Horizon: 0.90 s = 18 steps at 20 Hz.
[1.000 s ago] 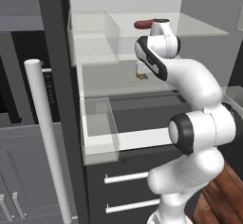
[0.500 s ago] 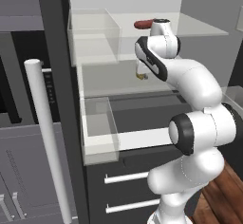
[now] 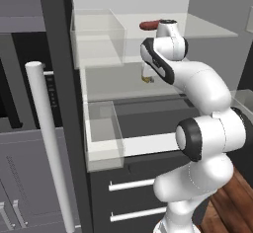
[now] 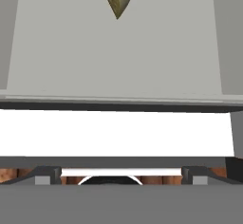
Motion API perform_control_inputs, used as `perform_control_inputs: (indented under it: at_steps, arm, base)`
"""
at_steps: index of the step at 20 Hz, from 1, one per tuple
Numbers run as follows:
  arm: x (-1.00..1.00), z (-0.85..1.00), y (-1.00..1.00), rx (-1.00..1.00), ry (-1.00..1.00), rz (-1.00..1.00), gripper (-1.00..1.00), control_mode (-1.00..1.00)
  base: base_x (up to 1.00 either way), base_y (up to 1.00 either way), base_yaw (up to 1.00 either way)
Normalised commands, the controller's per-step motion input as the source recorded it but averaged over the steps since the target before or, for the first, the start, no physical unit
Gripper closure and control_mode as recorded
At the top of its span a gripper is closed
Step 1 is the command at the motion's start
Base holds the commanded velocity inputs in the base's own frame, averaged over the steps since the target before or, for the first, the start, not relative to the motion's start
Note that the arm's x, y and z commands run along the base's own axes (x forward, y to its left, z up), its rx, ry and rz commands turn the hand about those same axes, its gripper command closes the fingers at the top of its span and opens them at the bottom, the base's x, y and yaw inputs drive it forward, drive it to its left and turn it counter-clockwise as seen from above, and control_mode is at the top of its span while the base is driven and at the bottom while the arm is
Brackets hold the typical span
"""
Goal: Retrieve the sausage and cheese from the fridge and place them on the cutting board on the counter.
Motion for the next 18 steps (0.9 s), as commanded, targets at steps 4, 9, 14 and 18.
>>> perform_control_inputs:
  at_steps: [4, 9, 14, 18]
  arm:
    - [0.0, -0.04, -0.01, 0.0, -0.01, 0.01, -1.0, -1.0]
    - [0.03, -0.38, -0.01, 0.03, -0.27, 0.03, -1.0, -1.0]
    - [0.06, -0.34, -0.01, 0.19, -0.41, 0.0, -1.0, -1.0]
    - [0.13, -0.16, 0.0, 0.16, -0.41, 0.0, -1.0, -1.0]
  base:
    - [0.0, 0.0, 0.0]
    - [0.0, 0.0, 0.0]
    - [0.0, 0.0, 0.0]
    - [0.0, 0.0, 0.0]
